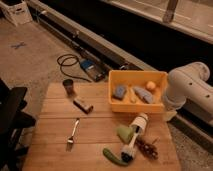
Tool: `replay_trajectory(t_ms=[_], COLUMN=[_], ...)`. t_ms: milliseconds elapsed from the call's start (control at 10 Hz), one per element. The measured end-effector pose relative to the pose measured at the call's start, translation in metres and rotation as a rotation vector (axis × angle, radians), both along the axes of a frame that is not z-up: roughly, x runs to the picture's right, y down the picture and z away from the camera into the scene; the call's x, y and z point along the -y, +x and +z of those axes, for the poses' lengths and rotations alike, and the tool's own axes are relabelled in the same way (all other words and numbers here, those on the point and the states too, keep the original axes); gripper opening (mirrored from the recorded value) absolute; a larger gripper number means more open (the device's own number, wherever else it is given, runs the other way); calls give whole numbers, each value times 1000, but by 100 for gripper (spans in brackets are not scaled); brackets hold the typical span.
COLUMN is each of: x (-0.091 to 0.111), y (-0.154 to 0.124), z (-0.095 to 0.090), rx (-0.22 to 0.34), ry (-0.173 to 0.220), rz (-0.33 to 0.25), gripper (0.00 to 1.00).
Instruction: Place banana in tray
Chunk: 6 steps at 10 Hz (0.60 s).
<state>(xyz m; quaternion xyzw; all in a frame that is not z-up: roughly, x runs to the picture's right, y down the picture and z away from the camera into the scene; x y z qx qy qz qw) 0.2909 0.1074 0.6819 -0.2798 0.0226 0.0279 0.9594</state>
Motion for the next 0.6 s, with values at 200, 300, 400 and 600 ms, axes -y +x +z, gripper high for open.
replay_trajectory(t_ms=[200,300,400,600], x=[0,0,0,0], y=[1,0,0,0], z=[0,0,0,0], rx=[1,1,2,3], ry=[-3,-3,-4,-4], rz=[5,6,6,6], gripper=[65,65,65,65])
